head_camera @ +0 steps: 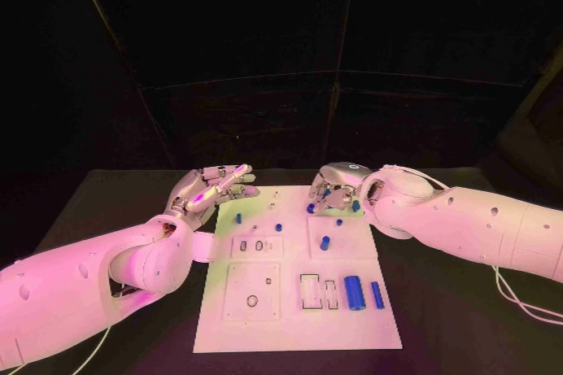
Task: Assemble the parts on the task board
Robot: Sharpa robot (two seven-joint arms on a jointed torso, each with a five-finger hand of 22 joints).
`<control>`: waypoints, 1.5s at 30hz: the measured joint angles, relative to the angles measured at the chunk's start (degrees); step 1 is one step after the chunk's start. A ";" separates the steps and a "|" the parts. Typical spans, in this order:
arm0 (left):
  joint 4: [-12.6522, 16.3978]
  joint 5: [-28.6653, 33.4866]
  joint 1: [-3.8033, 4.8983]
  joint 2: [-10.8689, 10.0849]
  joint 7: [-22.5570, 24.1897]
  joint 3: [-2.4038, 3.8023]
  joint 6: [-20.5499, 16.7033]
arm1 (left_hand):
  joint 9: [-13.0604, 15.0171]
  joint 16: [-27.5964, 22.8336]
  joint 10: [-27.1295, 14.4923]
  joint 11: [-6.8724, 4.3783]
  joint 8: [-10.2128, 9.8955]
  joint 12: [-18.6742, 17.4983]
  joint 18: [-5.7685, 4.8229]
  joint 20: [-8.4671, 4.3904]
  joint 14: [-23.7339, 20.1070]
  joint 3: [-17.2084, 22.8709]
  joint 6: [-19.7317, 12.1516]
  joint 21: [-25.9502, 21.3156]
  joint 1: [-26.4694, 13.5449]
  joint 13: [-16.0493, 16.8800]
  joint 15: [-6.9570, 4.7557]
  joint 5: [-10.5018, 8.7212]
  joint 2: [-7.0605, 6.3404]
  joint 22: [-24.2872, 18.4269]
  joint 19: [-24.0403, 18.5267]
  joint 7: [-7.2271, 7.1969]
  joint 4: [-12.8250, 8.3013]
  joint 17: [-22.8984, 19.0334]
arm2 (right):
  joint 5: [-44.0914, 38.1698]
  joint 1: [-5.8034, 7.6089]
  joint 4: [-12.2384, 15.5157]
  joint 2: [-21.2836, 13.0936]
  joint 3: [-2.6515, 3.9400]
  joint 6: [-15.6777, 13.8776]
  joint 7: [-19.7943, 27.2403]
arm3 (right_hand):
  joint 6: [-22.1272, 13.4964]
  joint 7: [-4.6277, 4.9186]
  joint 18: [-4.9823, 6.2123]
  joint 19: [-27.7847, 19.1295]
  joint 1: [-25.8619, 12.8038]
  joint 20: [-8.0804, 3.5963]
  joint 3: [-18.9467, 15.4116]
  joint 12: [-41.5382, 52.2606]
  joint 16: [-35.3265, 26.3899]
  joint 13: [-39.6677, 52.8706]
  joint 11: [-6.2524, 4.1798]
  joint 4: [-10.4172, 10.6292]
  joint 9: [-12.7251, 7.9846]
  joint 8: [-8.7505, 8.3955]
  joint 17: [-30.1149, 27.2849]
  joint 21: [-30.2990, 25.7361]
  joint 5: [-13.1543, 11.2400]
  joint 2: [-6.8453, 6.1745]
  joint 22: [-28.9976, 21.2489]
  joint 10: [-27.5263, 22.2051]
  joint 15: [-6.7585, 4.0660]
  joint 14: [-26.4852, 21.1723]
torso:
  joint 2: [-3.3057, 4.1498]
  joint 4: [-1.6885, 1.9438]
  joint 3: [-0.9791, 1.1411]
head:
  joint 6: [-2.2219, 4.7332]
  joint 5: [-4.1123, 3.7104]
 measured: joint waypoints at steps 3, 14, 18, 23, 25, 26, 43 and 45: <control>-0.07 -0.01 0.02 0.00 -0.04 0.00 0.03 | 0.00 0.00 0.00 0.00 0.00 0.00 0.00 0.00 0.00 0.00 0.00 0.00 0.00 0.00 0.00 0.00 0.00 0.00 0.00 0.00 0.00 0.00 | -1.10 0.05 0.02 0.12 0.00 1.12 -0.92 | -0.20 0.20 0.00 0.00 -0.28 0.00 0.00 0.00 3.13 0.09 0.00 0.00 0.00 0.00 2.87 2.34 -0.28 -0.31 2.47 -0.41 0.00 0.00 | 0.11 0.00 0.00 | 0.02 0.00; -0.11 -0.05 0.02 0.07 -0.23 0.00 0.12 | 0.01 0.00 0.00 0.00 0.00 0.00 0.00 0.00 0.00 0.00 0.00 0.00 0.00 0.00 0.00 0.00 0.00 -0.05 0.00 0.00 0.00 0.05 | -2.81 0.08 -0.68 1.05 0.01 2.97 -2.61 | -0.39 0.01 -0.01 0.20 -0.73 0.20 0.43 0.22 8.61 0.23 0.00 0.43 0.05 0.09 8.09 6.36 -0.28 0.14 7.14 -0.41 0.00 0.00 | 0.35 0.08 0.04 | 0.15 -0.34; -0.18 -0.06 0.02 0.12 -0.32 0.00 0.13 | 0.00 0.00 0.00 0.00 0.00 0.00 0.00 0.00 0.00 0.00 0.00 0.00 0.00 -0.01 0.00 0.00 0.00 -0.05 0.00 0.00 0.00 0.05 | -2.86 0.08 -1.12 1.45 0.01 3.46 -2.71 | -0.39 0.01 0.00 1.79 0.13 0.29 1.68 0.22 12.59 0.23 0.00 0.06 0.05 0.22 12.22 9.85 -0.28 1.00 12.05 -0.41 0.00 0.00 | 0.41 0.09 0.04 | -0.01 -0.09; -0.37 -0.07 0.02 0.23 -0.44 0.00 0.13 | 0.01 0.00 0.00 0.00 0.00 0.00 -0.01 0.00 0.00 -0.16 0.00 0.00 0.00 -0.01 0.00 0.00 0.00 -0.09 0.00 0.00 -0.16 0.04 | -2.86 0.08 -1.62 1.90 0.01 4.11 -2.73 | -0.10 0.30 -0.98 3.70 -0.05 0.38 3.21 0.22 18.41 0.03 0.00 -0.04 0.04 0.22 18.06 14.79 -0.28 1.29 18.90 -0.41 0.00 0.00 | 0.46 0.09 0.08 | -0.12 0.14; -0.44 -0.07 0.02 0.28 -0.48 0.00 0.13 | 0.01 0.00 0.00 0.00 0.00 0.00 -0.01 0.00 0.00 -0.16 0.00 0.00 0.00 -0.01 0.00 0.00 0.00 -0.10 0.00 0.00 -0.16 0.09 | -2.86 0.08 -1.73 2.06 0.01 4.34 -2.73 | 0.10 0.11 -0.95 4.59 -0.05 0.37 3.82 0.22 20.65 -0.01 0.00 0.00 0.04 0.22 20.38 16.64 -0.28 1.29 21.69 -0.41 0.00 0.00 | 0.49 0.09 0.09 | -0.18 0.21; -0.48 -0.07 0.02 0.30 -0.49 0.00 0.13 | 0.01 0.00 0.00 0.00 0.00 0.00 -0.01 0.00 0.00 -0.16 0.00 0.00 0.00 -0.01 0.00 0.00 0.00 -0.10 0.00 0.00 -0.16 0.09 | -2.86 0.08 -1.83 2.16 0.01 4.46 -2.73 | 0.22 -0.01 -0.99 5.06 -0.05 0.33 4.07 0.22 21.85 -0.01 0.00 -0.09 0.04 0.22 21.66 17.60 -0.28 1.29 23.11 -0.41 0.00 0.00 | 0.52 0.09 0.10 | -0.19 0.26; -0.53 -0.09 0.12 0.40 -0.77 0.00 0.15 | -0.03 0.00 -0.01 0.00 -0.23 -0.29 -0.02 0.02 -0.01 0.00 0.00 0.00 0.00 -0.01 0.00 0.00 0.00 -0.15 -0.03 0.00 -0.31 0.15 | -2.69 0.18 -2.84 3.57 0.10 6.00 -2.64 | 0.79 0.16 -1.82 6.04 -0.80 0.51 7.53 0.22 27.99 -0.11 -0.10 0.08 0.03 0.22 27.17 22.62 -0.28 0.97 29.72 0.14 0.21 0.21 | 0.87 0.14 0.14 | -0.57 0.59; -0.52 -0.09 0.14 0.36 -0.80 0.00 0.15 | -0.04 0.00 0.00 0.00 -0.23 -0.29 -0.02 0.02 -0.01 0.00 -0.01 0.00 0.00 -0.01 0.00 0.00 0.00 -0.15 -0.03 0.00 -0.31 0.15 | -2.69 0.22 -2.84 3.57 0.13 6.06 -2.64 | 0.79 0.17 -1.81 6.04 -0.80 0.51 7.75 0.22 28.37 -0.11 -0.10 0.18 0.03 0.22 27.44 22.77 -0.28 0.97 30.05 0.14 0.21 0.20 | 0.93 0.14 0.14 | -0.55 0.59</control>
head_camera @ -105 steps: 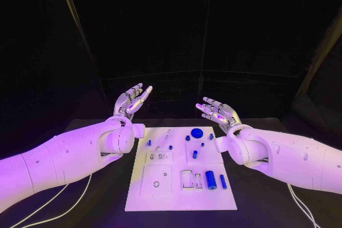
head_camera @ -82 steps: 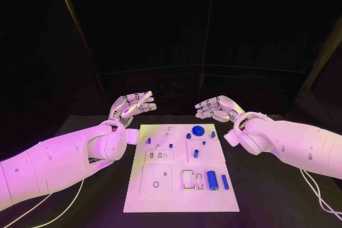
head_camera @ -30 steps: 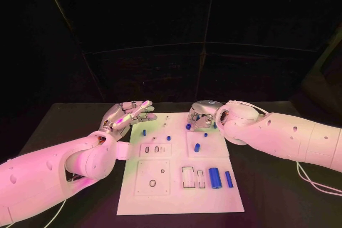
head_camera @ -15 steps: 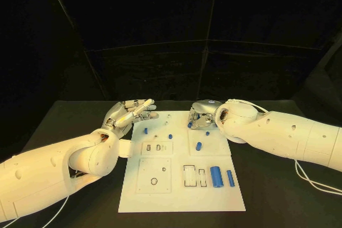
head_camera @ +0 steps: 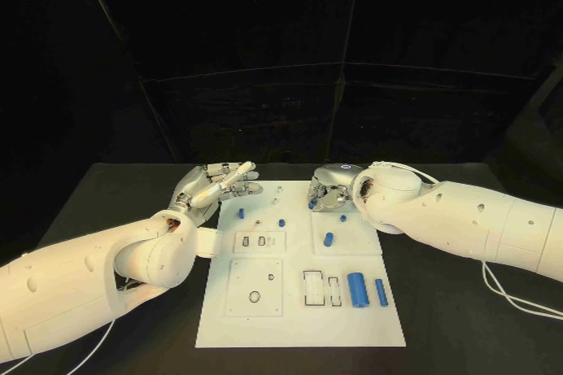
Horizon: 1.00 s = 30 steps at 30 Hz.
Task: Assemble the parts on the task board
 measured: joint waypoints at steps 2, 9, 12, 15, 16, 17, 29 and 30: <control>0.01 0.00 0.00 -0.01 -0.03 0.00 0.00 | 0.00 0.00 0.00 0.00 0.00 0.00 0.00 0.00 0.00 -0.10 0.00 0.00 0.47 -0.04 0.00 0.00 0.02 0.00 0.00 0.00 -0.10 0.07 | 0.00 0.03 -0.01 0.01 0.03 0.01 0.00 | 0.21 -0.21 0.00 0.00 0.00 0.00 0.56 0.00 0.35 0.01 0.00 -0.10 0.00 0.00 0.27 0.38 0.00 0.00 0.42 0.00 0.00 0.00 | 0.05 0.00 -0.01 | -0.02 -0.01; 0.00 -0.01 0.03 0.01 -0.16 0.00 0.00 | 0.00 0.00 0.00 0.00 0.00 0.00 0.00 0.00 0.00 -0.16 0.00 0.00 0.47 -0.07 0.00 0.00 0.03 0.01 0.00 0.00 -0.16 0.08 | 0.01 0.07 -0.09 0.21 0.02 -0.13 0.00 | 2.81 -1.12 -0.91 0.62 -0.35 -0.21 3.94 0.46 1.92 0.29 -1.04 0.17 0.06 0.66 1.57 2.20 -0.89 1.04 3.16 2.68 0.00 0.00 | 0.12 0.03 0.00 | -0.14 -0.01; -0.01 -0.01 0.04 0.01 -0.20 0.00 0.01 | 0.01 0.00 0.00 0.00 0.00 0.00 0.00 0.00 0.00 -0.16 0.00 0.00 0.47 -0.07 0.00 0.00 0.03 -0.05 0.00 0.00 -0.16 0.15 | 0.09 -0.01 0.17 0.13 -0.02 -0.70 0.01 | 3.93 -1.48 -0.91 0.93 -0.39 -0.52 5.46 0.83 2.35 0.57 -1.44 0.35 0.06 1.01 1.74 2.85 -1.90 1.63 4.16 4.11 -0.44 0.00 | 0.15 0.07 -0.01 | -0.11 0.01; -0.01 -0.01 0.04 -0.03 -0.24 0.00 0.01 | 0.01 0.00 0.00 0.00 0.00 -0.09 0.00 0.00 0.00 0.00 0.00 0.00 0.47 -0.06 0.00 0.00 0.03 -0.05 0.00 0.00 -0.32 0.15 | 0.24 -0.13 0.62 -0.13 -0.07 -1.75 0.14 | 4.38 -1.40 -0.91 1.33 -0.39 -0.92 6.31 1.07 2.65 0.74 -1.80 0.48 0.06 1.17 1.89 3.37 -2.01 1.79 5.01 4.87 -0.44 0.00 | 0.15 0.07 -0.01 | 0.05 0.09; -0.01 -0.01 0.04 -0.05 -0.26 0.00 0.01 | 0.01 0.00 0.00 0.00 0.00 -0.22 0.00 0.00 0.00 0.00 0.00 0.00 0.47 -0.06 0.00 0.00 0.03 -0.04 0.00 0.00 -0.32 0.15 | 0.32 -0.14 0.75 -0.21 -0.08 -2.13 0.18 | 4.45 -1.34 -0.91 1.33 -0.44 -0.92 6.72 1.07 2.65 0.82 -1.95 0.52 0.05 1.17 1.89 3.38 -2.01 1.84 5.22 5.02 -0.64 -0.20 | 0.15 0.07 -0.01 | 0.11 0.11; -0.01 -0.01 0.05 -0.08 -0.27 0.00 0.01 | 0.01 0.00 0.00 0.00 0.00 -0.22 0.00 0.00 0.00 0.00 0.00 0.00 0.52 -0.09 0.00 0.00 0.08 -0.05 0.00 0.00 -0.32 0.20 | 0.42 -0.14 0.85 -0.26 -0.08 -2.50 0.23 | 4.46 -1.34 -0.90 1.33 -0.44 -0.92 6.94 1.07 2.65 0.85 -1.83 0.60 0.05 1.18 1.89 3.63 -2.02 1.85 5.36 5.34 -0.64 -0.20 | 0.15 0.07 -0.02 | 0.19 0.14; -0.39 -0.02 0.18 -0.11 -0.48 0.00 0.08 | 0.01 0.00 0.00 0.00 -0.23 -0.21 0.00 0.01 0.00 0.01 0.00 0.00 0.99 -0.17 0.00 0.00 0.05 -0.10 -0.01 0.00 -0.64 0.29 | 1.63 -0.11 -2.34 3.48 1.35 -8.01 0.13 | 4.50 -1.38 -0.90 1.33 -0.51 -0.92 7.51 1.07 2.85 0.89 -1.85 0.69 0.02 1.18 1.84 3.70 -2.23 1.92 5.78 5.32 -0.85 0.00 | 0.23 0.13 -0.08 | 0.86 0.23; -0.45 -0.02 0.18 -0.10 -0.49 0.00 0.09 | 0.01 0.00 0.00 0.00 -0.23 -0.21 0.00 0.01 0.00 0.01 0.00 0.00 0.99 -0.17 0.00 0.00 0.05 -0.10 -0.01 0.00 -0.64 0.30 | 1.67 -0.11 -2.93 4.00 1.39 -8.64 -0.01 | 4.50 -1.38 -0.90 1.33 -0.51 -0.92 7.51 1.07 2.85 0.89 -1.85 0.69 0.02 1.18 1.84 3.70 -2.23 1.92 5.78 5.32 -0.85 0.00 | 0.24 0.16 -0.08 | 0.86 0.26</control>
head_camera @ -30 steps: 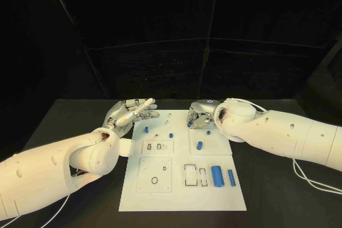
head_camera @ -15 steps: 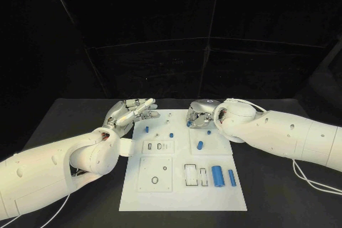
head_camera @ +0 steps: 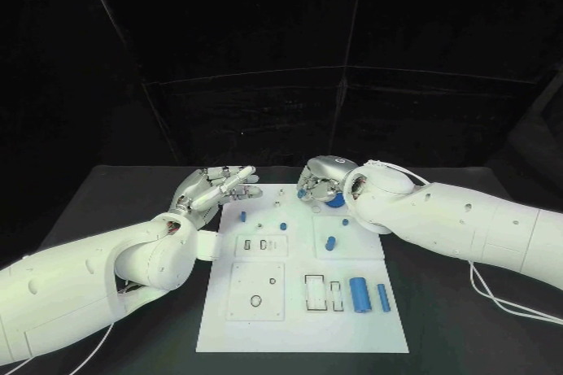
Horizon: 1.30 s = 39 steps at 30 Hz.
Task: Assemble the parts on the task board
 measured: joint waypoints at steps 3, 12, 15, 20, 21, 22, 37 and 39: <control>-0.14 0.00 0.01 0.01 -0.03 0.00 0.01 | 0.00 0.00 0.00 0.00 0.00 0.00 0.00 0.00 0.00 0.00 0.00 0.00 0.00 0.00 0.00 0.00 0.00 0.00 0.00 0.00 0.00 0.00 | 0.05 0.00 -1.72 1.54 0.14 -1.36 -0.35 | 0.00 0.00 0.00 0.00 0.00 0.00 0.00 0.00 0.00 0.06 0.00 0.00 0.00 0.00 -0.07 0.24 -0.01 0.00 0.06 0.00 0.00 0.00 | 0.01 0.04 0.00 | 0.05 0.07; -0.34 -0.01 0.04 0.14 -0.09 0.00 0.04 | 0.00 0.00 0.00 0.00 0.00 0.00 0.00 0.00 0.00 0.00 0.00 0.00 0.00 0.01 0.00 0.00 0.00 0.01 0.00 0.00 0.00 -0.01 | 0.07 0.00 -5.19 5.45 0.19 -2.93 -0.73 | 0.02 -0.01 0.00 0.00 -0.55 0.00 0.61 -0.25 0.00 0.05 0.00 0.32 -0.01 0.00 -0.13 0.24 -0.32 -0.56 0.18 0.00 0.00 0.00 | 0.07 0.04 0.01 | 0.02 0.40; -0.36 -0.01 0.04 0.19 -0.10 0.00 0.05 | 0.00 0.00 0.00 0.00 0.00 -0.28 -0.01 0.00 0.00 0.00 0.00 0.00 0.00 0.01 0.00 0.00 0.00 0.01 0.00 0.00 0.00 0.07 | 0.07 0.00 -6.31 6.47 0.19 -2.86 -0.79 | 0.02 -0.01 0.00 0.00 -0.55 0.00 0.62 -0.25 0.00 0.05 0.00 0.33 -0.01 0.00 -0.16 0.24 -0.64 -0.56 0.17 0.00 0.00 0.00 | 0.08 0.01 0.02 | 0.02 0.47; -0.41 -0.01 0.11 0.27 -0.13 0.00 0.07 | 0.01 0.00 0.00 0.00 0.00 -0.28 0.00 0.00 0.00 0.00 0.00 0.00 0.00 0.01 0.00 0.00 0.00 0.01 0.00 0.00 0.00 0.07 | 0.08 0.00 -7.80 7.78 0.20 -2.01 -0.89 | 0.06 0.00 0.00 -0.01 -1.11 0.00 1.09 -0.51 0.00 0.08 0.00 0.80 -0.01 0.00 -0.43 0.43 -1.29 -1.13 0.17 0.00 0.01 0.00 | 0.08 0.01 0.03 | -0.06 0.60; -0.42 -0.01 0.11 0.28 -0.13 0.00 0.07 | 0.01 0.00 0.00 0.00 0.00 -0.28 0.00 0.00 0.00 0.00 0.00 0.00 0.00 0.01 0.00 0.00 0.00 0.01 0.00 0.00 0.00 0.07 | 0.08 0.00 -7.98 7.96 0.20 -1.80 -0.90 | 0.13 0.05 0.01 0.00 -1.15 0.00 1.09 -0.51 0.00 0.10 0.00 0.80 -0.01 0.00 -0.45 0.45 -1.29 -1.16 0.17 0.00 0.01 0.00 | 0.08 0.01 0.03 | -0.07 0.63; -0.43 -0.01 0.11 0.30 -0.14 0.00 0.08 | 0.01 0.00 0.00 0.00 0.00 -0.28 -0.01 0.00 0.00 0.00 0.00 0.00 0.00 0.01 0.00 0.00 0.00 0.01 0.00 0.00 0.00 0.07 | 0.08 0.00 -8.20 8.17 0.20 -1.57 -0.91 | 0.15 0.05 0.01 0.00 -1.15 0.00 1.10 -0.51 0.00 0.10 0.00 0.81 0.00 0.00 -0.45 0.46 -1.29 -1.16 0.17 0.00 0.01 0.00 | 0.08 0.01 0.04 | -0.07 0.67; -0.72 -0.01 0.19 0.58 -0.22 0.00 0.16 | 0.01 0.00 0.00 0.00 0.00 -0.28 0.00 0.01 0.00 -0.16 0.00 0.00 0.24 0.02 0.00 0.00 0.24 -0.04 0.00 0.00 -0.16 0.06 | -0.38 0.08 -9.99 9.92 0.25 1.06 -1.52 | 0.33 -0.04 0.01 -0.01 -1.46 0.00 1.49 -1.08 0.00 0.09 0.01 1.21 0.00 -0.08 -0.91 0.45 -1.78 -1.48 0.11 -0.01 0.01 0.00 | 0.11 -0.09 0.10 | -0.16 1.00; -0.81 -0.01 0.22 0.60 -0.24 0.00 0.18 | 0.01 0.00 0.00 0.00 0.00 -0.28 0.00 0.00 0.00 -0.16 0.00 0.00 0.24 0.02 0.00 0.00 0.24 -0.04 0.00 0.00 -0.16 0.07 | -0.45 0.10 -10.14 10.10 0.27 1.13 -1.58 | 0.36 -0.07 0.01 -0.01 -1.54 0.00 1.60 -1.08 0.00 0.09 0.01 1.32 0.00 -0.30 -0.97 0.45 -1.78 -1.56 0.03 -0.01 0.01 0.00 | 0.12 -0.09 0.10 | -0.13 1.04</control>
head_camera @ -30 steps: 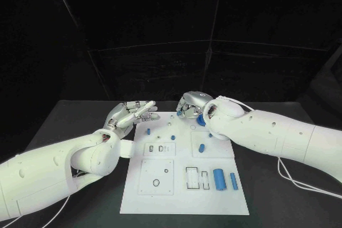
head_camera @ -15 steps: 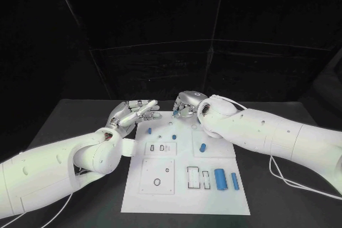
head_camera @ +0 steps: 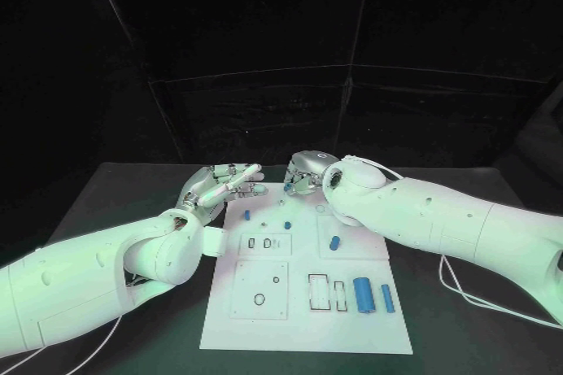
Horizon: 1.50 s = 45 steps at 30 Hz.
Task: Assemble the parts on the task board
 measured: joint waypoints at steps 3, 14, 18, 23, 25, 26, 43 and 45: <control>-0.10 0.00 0.02 0.03 -0.02 0.00 0.03 | 0.00 0.00 0.00 0.00 0.00 0.00 0.00 0.00 0.00 0.00 0.00 0.00 0.00 0.00 0.00 0.00 0.00 0.00 0.00 0.00 0.00 0.04 | -0.08 0.01 -0.30 0.28 0.00 0.06 -0.07 | 0.01 -0.01 0.00 0.00 -0.06 0.00 0.11 0.00 0.00 0.00 0.00 0.11 0.00 -0.11 -0.11 0.00 -0.05 -0.07 -0.08 0.00 0.00 0.00 | 0.01 -0.01 0.00 | 0.01 0.01; -0.46 0.00 0.13 0.28 -0.08 0.00 0.32 | -0.05 0.00 0.00 0.00 -0.21 0.00 0.00 0.00 0.00 0.16 0.00 0.00 0.00 -0.06 0.00 0.00 0.00 0.01 0.00 0.00 -0.16 0.09 | -0.25 -0.09 -1.62 1.57 -0.08 1.01 -0.65 | -0.01 0.01 0.01 -0.31 -1.28 0.31 1.37 -0.22 0.00 -0.23 0.71 1.38 0.28 -0.76 -0.64 0.00 -1.00 -1.28 -0.29 -1.36 0.00 0.00 | 0.01 0.00 -0.04 | -0.02 -0.10; -0.55 0.00 0.14 0.31 -0.11 0.00 0.42 | -0.05 0.00 0.00 0.00 -0.21 0.00 0.00 0.00 0.00 0.16 0.00 0.00 0.00 -0.06 0.00 0.00 0.00 0.01 0.00 0.00 -0.16 0.09 | -0.31 -0.09 -1.85 1.79 -0.08 1.50 -0.93 | -1.65 0.71 0.01 -0.86 -2.12 0.86 1.98 -0.22 0.00 -0.70 1.29 2.04 0.28 -1.11 -1.33 0.00 -1.49 -2.12 -0.88 -3.47 0.69 -0.01 | 0.01 0.02 -0.04 | -0.07 -0.10; -0.62 0.00 0.18 0.31 -0.16 0.00 0.51 | -0.04 0.00 0.00 0.00 -0.21 0.00 0.00 -0.15 0.00 0.16 0.00 0.00 0.00 -0.06 0.00 0.00 0.00 -0.04 0.15 0.00 -0.16 0.09 | -0.32 -0.09 -2.14 1.99 -0.08 1.79 -1.16 | -9.25 2.51 0.01 -2.94 -2.66 2.28 0.73 -0.22 -1.90 -1.38 3.44 3.76 -0.29 -1.23 -4.85 -1.59 -3.41 -4.98 -4.11 -11.75 2.40 -0.54 | 0.01 0.01 -0.04 | -0.12 0.07; -0.62 0.00 0.18 0.31 -0.19 0.00 0.54 | -0.04 0.00 0.00 0.00 -0.21 0.00 0.00 -0.15 0.00 0.16 0.00 0.00 0.00 -0.06 0.00 0.00 0.00 -0.04 0.15 0.00 -0.16 0.09 | -0.32 -0.09 -2.15 1.96 -0.08 1.78 -1.26 | -13.28 2.85 0.01 -3.54 -2.27 2.88 -0.44 -0.22 -2.55 -1.38 3.98 4.31 -0.31 -1.23 -6.07 -2.23 -3.50 -5.85 -5.30 -14.58 2.58 -0.72 | 0.01 0.01 -0.04 | -0.12 0.08; -0.62 0.00 0.19 0.31 -0.21 0.00 0.56 | -0.04 0.00 0.00 0.00 -0.21 0.00 0.00 -0.15 0.00 0.16 0.00 0.00 0.00 -0.06 0.00 0.00 0.00 -0.04 0.15 0.00 -0.16 0.09 | -0.31 -0.09 -2.07 1.86 -0.08 1.74 -1.31 | -14.82 2.95 0.00 -3.73 -2.07 3.07 -0.96 -0.22 -2.76 -1.37 4.10 4.63 -0.31 -1.23 -6.51 -2.37 -3.50 -6.04 -5.70 -15.42 2.69 -0.83 | 0.00 0.00 -0.04 | -0.12 0.09; -1.09 -0.02 0.22 -0.50 -0.41 0.00 0.79 | -0.04 0.00 0.00 0.00 -0.21 -0.23 -0.01 0.04 0.00 0.16 0.00 0.00 0.22 -0.10 0.00 0.00 0.22 -0.08 0.35 0.00 -0.47 0.24 | 4.44 -0.12 14.86 -14.59 0.35 -3.54 -3.45 | -8.39 0.07 -0.05 -0.34 0.96 -0.03 -4.46 17.75 1.27 8.31 -0.52 7.37 0.67 0.75 -0.83 0.13 -0.22 -7.94 -0.23 5.70 -0.33 -0.07 | -0.16 -0.49 0.15 | 0.15 0.41; -1.17 -0.02 0.22 -0.65 -0.42 0.00 0.80 | -0.03 0.00 0.00 0.00 -0.21 -0.23 -0.01 0.05 0.00 0.15 0.00 0.00 0.22 -0.10 0.00 0.00 0.22 -0.08 0.35 0.00 -0.47 0.31 | 6.55 -0.11 16.28 -16.85 0.66 -3.82 -3.95 | -8.19 -0.73 -1.46 2.50 1.01 -1.01 -5.73 39.53 5.09 34.28 -1.20 8.44 0.59 0.75 5.31 2.49 1.14 -8.20 4.60 8.37 -1.24 -0.02 | -0.16 -0.60 0.16 | 0.18 0.42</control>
